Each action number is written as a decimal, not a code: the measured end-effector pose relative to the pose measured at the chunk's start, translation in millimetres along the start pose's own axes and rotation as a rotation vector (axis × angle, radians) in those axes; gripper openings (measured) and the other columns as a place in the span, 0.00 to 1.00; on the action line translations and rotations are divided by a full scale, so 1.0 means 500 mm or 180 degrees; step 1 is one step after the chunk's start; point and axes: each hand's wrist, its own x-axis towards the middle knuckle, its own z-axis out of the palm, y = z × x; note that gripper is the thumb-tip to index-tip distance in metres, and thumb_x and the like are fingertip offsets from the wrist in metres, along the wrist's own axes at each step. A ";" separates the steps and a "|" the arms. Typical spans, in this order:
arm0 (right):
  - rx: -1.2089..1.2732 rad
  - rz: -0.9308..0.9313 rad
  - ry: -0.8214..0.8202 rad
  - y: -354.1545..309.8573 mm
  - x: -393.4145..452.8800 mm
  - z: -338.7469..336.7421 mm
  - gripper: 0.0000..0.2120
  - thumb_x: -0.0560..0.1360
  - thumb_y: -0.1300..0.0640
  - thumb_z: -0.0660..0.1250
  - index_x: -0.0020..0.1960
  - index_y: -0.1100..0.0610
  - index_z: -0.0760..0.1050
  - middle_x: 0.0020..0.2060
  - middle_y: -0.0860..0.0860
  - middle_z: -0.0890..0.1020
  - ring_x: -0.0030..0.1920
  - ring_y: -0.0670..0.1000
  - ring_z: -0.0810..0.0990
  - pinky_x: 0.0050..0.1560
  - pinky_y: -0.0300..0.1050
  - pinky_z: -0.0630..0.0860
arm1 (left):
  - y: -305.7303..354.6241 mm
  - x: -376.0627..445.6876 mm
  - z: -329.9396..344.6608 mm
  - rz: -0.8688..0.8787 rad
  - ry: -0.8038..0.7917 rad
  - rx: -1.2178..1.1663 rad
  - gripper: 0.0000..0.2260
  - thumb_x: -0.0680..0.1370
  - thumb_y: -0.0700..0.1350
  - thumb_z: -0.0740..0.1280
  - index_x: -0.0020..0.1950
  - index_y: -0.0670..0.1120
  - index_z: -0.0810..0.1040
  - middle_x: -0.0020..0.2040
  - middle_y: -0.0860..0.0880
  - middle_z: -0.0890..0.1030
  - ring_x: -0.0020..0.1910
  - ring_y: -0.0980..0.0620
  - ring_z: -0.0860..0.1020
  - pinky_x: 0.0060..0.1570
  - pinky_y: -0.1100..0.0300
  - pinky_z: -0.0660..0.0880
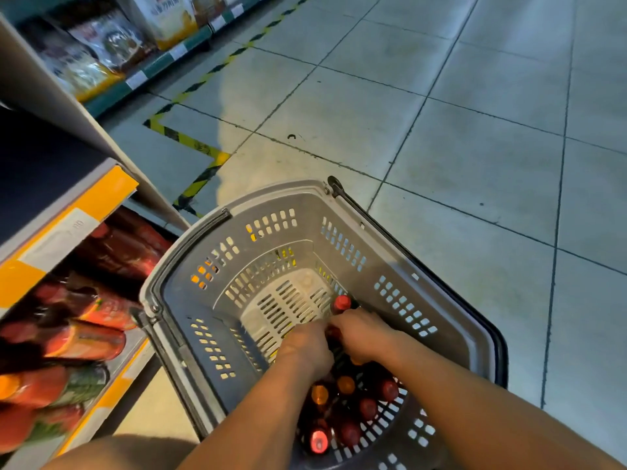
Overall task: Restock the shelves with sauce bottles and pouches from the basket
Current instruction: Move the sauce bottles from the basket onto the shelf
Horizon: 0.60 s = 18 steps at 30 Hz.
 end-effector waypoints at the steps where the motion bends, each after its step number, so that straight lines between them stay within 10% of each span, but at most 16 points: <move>1: 0.0082 0.0013 0.0086 -0.005 -0.006 -0.006 0.16 0.74 0.58 0.68 0.60 0.46 0.75 0.55 0.52 0.80 0.55 0.59 0.81 0.50 0.51 0.77 | 0.003 -0.009 -0.013 -0.0038 0.0105 -0.0097 0.15 0.78 0.43 0.64 0.64 0.51 0.77 0.60 0.45 0.82 0.60 0.43 0.80 0.58 0.53 0.76; 12: 0.0603 -0.0172 0.1462 -0.079 -0.137 -0.129 0.05 0.71 0.50 0.67 0.45 0.48 0.74 0.38 0.47 0.82 0.43 0.53 0.81 0.43 0.52 0.76 | 0.023 -0.134 -0.183 -0.0166 0.1203 -0.0784 0.04 0.77 0.44 0.68 0.51 0.48 0.79 0.51 0.44 0.84 0.54 0.40 0.81 0.48 0.51 0.76; 18: 0.0941 -0.0274 0.2328 -0.153 -0.261 -0.222 0.17 0.68 0.42 0.69 0.57 0.39 0.78 0.45 0.41 0.86 0.44 0.42 0.81 0.45 0.46 0.79 | -0.010 -0.263 -0.283 0.0078 0.1710 -0.1294 0.07 0.78 0.51 0.71 0.44 0.51 0.75 0.38 0.53 0.77 0.43 0.46 0.77 0.39 0.55 0.67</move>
